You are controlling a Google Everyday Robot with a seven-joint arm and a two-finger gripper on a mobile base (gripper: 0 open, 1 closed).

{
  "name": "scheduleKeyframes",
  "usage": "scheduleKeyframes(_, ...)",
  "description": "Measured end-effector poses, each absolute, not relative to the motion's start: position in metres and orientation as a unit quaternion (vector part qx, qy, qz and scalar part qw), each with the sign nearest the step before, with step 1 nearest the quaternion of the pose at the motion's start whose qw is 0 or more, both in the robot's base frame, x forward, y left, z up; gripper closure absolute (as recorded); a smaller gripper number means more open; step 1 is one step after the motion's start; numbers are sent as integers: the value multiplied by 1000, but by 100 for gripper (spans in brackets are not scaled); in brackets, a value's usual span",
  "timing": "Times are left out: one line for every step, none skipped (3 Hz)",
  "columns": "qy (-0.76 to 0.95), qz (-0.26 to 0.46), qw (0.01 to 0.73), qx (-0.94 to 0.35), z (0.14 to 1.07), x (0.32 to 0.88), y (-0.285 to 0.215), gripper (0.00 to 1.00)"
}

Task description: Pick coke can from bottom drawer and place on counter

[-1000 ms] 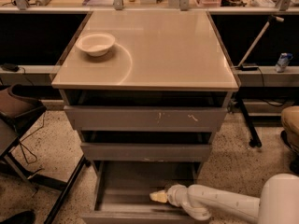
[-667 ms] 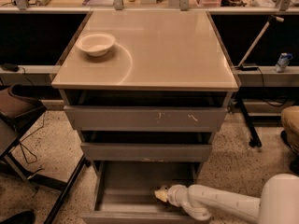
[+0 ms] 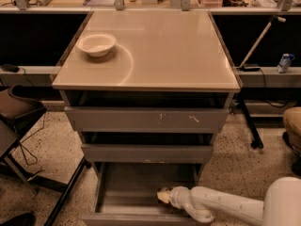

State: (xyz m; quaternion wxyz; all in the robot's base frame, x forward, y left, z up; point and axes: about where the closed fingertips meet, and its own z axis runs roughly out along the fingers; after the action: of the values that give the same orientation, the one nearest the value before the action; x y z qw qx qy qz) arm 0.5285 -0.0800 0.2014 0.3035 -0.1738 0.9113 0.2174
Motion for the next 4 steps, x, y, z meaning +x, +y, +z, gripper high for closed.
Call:
scheduleKeyframes(895,238,326,-188,240,523,-86,100)
scheduleKeyframes(864,264,375,-208,333,506,-125,100)
scheduleKeyframes(847,263,419,-196,430,492,-200,100)
scheduleKeyframes(836,263,453,-163,534,501,-268,100)
